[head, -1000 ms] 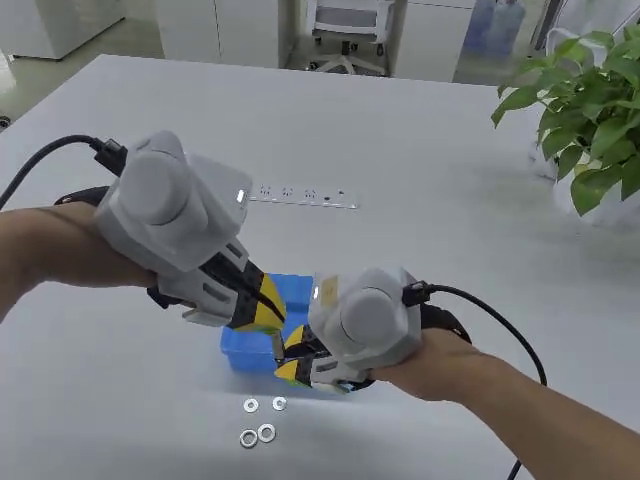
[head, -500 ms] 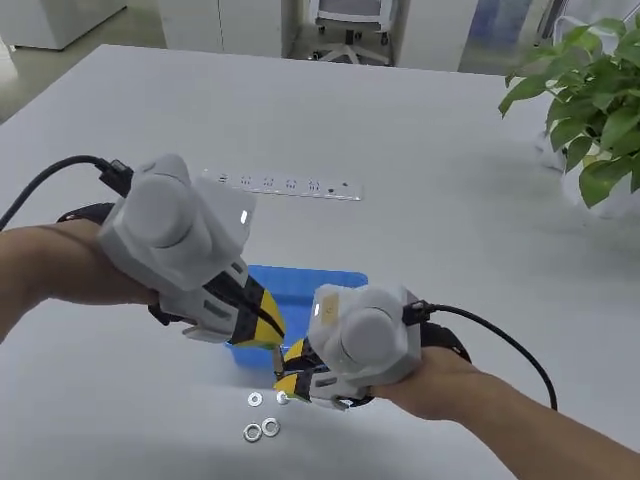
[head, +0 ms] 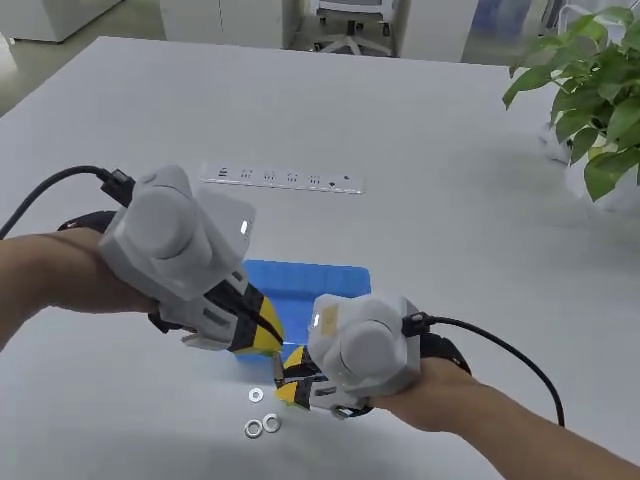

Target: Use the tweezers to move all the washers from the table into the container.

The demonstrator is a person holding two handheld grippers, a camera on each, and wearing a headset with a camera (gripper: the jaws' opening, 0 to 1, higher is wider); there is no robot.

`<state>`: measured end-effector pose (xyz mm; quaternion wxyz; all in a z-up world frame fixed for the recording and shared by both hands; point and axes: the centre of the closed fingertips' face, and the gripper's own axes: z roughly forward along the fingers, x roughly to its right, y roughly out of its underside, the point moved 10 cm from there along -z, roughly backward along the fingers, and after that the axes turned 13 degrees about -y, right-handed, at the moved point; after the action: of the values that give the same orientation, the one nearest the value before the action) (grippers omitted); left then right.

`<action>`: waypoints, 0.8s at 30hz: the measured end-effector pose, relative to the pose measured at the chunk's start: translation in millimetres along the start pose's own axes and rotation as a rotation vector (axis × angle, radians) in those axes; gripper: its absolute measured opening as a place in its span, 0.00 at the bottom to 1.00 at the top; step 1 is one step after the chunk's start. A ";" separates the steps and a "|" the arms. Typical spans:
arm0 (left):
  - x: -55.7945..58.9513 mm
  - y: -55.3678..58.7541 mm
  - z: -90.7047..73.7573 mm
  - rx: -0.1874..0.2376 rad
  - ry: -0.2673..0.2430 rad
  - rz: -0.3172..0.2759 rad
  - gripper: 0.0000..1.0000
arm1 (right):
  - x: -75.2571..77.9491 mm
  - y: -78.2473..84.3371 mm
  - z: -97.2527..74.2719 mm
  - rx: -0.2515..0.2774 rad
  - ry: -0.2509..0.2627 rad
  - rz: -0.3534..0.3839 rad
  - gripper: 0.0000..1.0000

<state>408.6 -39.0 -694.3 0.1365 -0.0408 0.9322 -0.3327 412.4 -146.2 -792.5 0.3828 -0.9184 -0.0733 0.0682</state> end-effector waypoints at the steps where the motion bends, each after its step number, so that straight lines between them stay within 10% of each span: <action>1: 0.2 0.1 0.4 -0.001 0.001 0.000 0.05 | -0.7 0.6 0.7 0.000 -0.001 0.000 0.12; 24: 1.1 3.7 8.3 0.002 0.005 -0.009 0.05 | -0.8 7.3 7.2 0.004 0.001 0.015 0.13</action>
<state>410.0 -41.3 -703.1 0.1325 -0.0439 0.9321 -0.3342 410.9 -146.4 -802.7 0.3844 -0.9181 -0.0663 0.0707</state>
